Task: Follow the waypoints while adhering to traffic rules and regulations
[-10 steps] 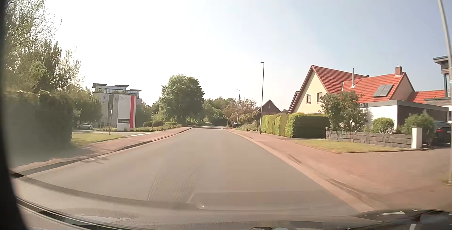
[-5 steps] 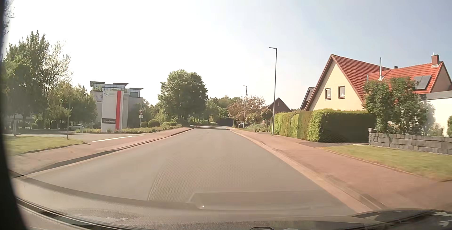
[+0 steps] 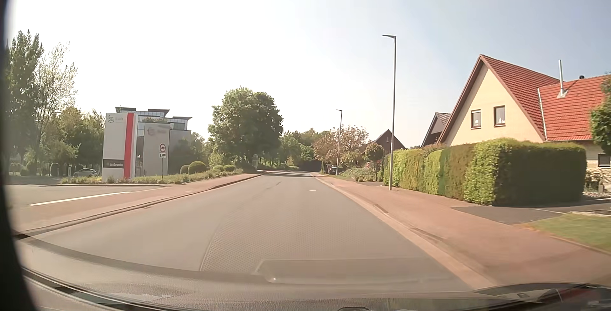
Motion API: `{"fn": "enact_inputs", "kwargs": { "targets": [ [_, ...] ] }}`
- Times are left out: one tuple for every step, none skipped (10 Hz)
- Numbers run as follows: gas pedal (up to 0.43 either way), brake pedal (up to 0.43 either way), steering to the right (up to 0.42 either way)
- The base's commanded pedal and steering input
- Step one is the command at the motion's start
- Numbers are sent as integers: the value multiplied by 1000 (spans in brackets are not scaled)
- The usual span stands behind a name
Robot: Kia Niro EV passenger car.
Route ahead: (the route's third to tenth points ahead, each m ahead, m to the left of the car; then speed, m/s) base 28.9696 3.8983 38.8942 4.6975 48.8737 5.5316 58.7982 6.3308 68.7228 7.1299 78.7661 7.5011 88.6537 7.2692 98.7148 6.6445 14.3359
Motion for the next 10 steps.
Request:
{"fn": "enact_inputs", "kwargs": {
  "targets": [
    [189, 0, -12],
    [189, 0, -13],
    [189, 0, -14],
    [189, 0, -15],
    [189, 0, -16],
    [189, 0, -17],
    [189, 0, -17],
    [189, 0, -17],
    [189, 0, -17],
    [189, 0, -17]
  ]
}}
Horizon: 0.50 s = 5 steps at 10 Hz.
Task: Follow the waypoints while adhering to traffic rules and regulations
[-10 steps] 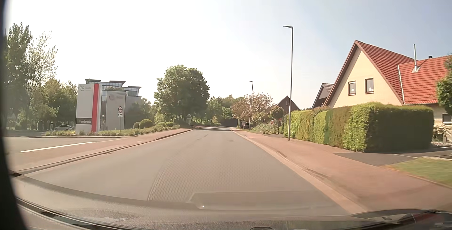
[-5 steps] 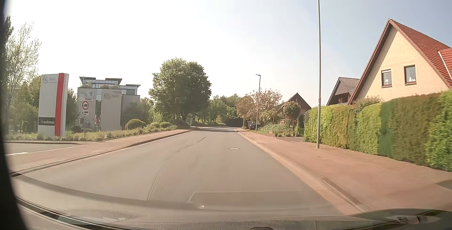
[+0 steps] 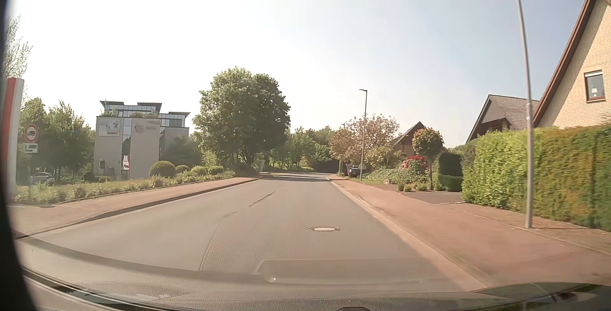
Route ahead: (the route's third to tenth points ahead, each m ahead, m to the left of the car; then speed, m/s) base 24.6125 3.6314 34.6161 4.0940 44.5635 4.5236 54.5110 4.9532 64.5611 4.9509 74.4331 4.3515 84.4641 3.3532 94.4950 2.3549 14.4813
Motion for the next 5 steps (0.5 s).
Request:
{"fn": "enact_inputs", "kwargs": {
  "targets": [
    [189, 0, -16],
    [189, 0, -17],
    [189, 0, -16],
    [189, 0, -16],
    [189, 0, -16]
  ]
}}
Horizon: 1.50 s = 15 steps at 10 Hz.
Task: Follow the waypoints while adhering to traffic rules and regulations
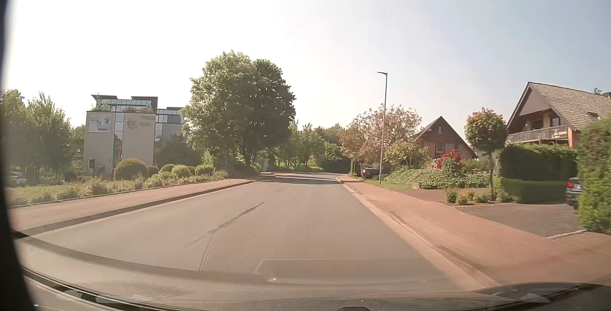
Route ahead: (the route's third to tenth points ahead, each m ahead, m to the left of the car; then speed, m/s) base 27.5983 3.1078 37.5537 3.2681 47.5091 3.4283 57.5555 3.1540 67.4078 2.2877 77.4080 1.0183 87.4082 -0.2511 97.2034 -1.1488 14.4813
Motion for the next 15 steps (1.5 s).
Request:
{"fn": "enact_inputs", "kwargs": {
  "targets": [
    [177, 0, -14],
    [177, 0, -9],
    [177, 0, -6],
    [177, 0, -5],
    [177, 0, -5],
    [177, 0, -3],
    [177, 0, 0],
    [177, 0, 3],
    [177, 0, 3],
    [177, 0, 4],
    [177, 0, 4],
    [169, 0, 5],
    [169, 0, 4],
    [169, 0, 4],
    [169, 0, 5]
  ]
}}
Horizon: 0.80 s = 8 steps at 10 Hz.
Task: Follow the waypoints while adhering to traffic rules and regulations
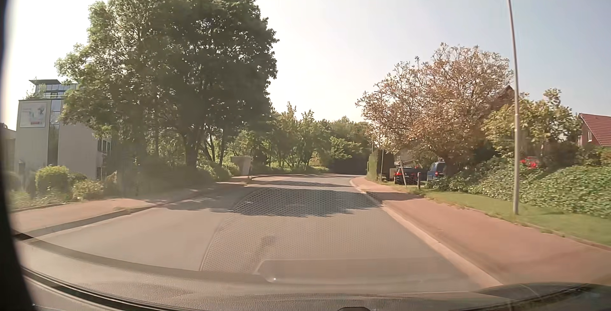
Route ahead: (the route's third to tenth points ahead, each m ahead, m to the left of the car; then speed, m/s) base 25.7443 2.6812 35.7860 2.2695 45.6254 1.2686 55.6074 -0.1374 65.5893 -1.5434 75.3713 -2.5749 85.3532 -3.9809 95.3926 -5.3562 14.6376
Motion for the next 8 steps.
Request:
{"fn": "enact_inputs", "kwargs": {
  "targets": [
    [169, 0, 5],
    [169, 0, 5],
    [169, 0, 5],
    [169, 0, 5],
    [169, 0, 6],
    [169, 0, 6],
    [169, 0, 6],
    [169, 0, 6]
  ]
}}
